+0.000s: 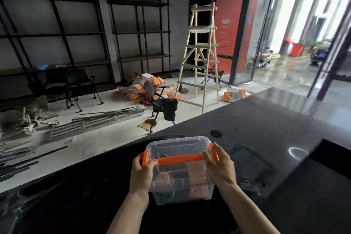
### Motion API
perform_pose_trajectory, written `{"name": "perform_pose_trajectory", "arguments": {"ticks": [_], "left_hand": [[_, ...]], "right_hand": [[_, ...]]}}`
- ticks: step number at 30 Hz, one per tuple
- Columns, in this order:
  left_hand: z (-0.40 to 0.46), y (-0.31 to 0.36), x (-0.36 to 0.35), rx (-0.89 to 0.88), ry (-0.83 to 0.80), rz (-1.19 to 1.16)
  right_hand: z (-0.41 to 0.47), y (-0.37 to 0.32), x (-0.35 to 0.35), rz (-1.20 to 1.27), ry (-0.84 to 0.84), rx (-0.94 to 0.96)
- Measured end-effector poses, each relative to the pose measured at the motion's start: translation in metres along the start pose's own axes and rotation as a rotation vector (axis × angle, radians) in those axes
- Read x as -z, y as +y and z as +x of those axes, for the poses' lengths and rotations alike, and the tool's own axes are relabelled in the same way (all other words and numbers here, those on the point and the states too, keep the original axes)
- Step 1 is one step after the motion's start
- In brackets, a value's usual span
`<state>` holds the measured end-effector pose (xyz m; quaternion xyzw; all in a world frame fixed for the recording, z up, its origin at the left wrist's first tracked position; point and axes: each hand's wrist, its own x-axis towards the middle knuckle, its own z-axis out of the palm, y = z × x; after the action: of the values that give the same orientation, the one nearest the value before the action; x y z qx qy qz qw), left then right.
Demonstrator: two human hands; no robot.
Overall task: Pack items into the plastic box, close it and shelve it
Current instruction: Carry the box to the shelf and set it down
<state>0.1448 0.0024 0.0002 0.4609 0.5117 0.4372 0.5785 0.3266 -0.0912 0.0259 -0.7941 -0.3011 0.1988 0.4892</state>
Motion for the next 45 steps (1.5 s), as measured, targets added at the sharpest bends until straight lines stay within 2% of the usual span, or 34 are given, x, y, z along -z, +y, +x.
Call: {"name": "perform_pose_trajectory", "arguments": {"ticks": [8, 15, 23, 30, 35, 45], "left_hand": [[-0.054, -0.007, -0.107, 0.038, -0.455, -0.026], [-0.149, -0.04, -0.193, 0.055, -0.747, 0.003], [-0.259, -0.102, -0.264, -0.053, -1.009, 0.12], [-0.34, -0.207, -0.296, -0.062, -1.132, 0.148], [-0.388, -0.274, -0.318, -0.04, -1.128, 0.173], [-0.448, -0.305, -0.36, -0.041, -1.172, 0.202]], "right_hand": [[-0.05, 0.045, 0.124, -0.078, 0.395, -0.137], [-0.131, 0.095, 0.219, -0.062, 0.723, -0.285], [-0.225, 0.182, 0.296, -0.046, 0.935, -0.439], [-0.285, 0.298, 0.33, 0.004, 1.019, -0.448], [-0.318, 0.368, 0.354, 0.005, 1.027, -0.448], [-0.343, 0.42, 0.407, 0.041, 1.031, -0.459]]}}
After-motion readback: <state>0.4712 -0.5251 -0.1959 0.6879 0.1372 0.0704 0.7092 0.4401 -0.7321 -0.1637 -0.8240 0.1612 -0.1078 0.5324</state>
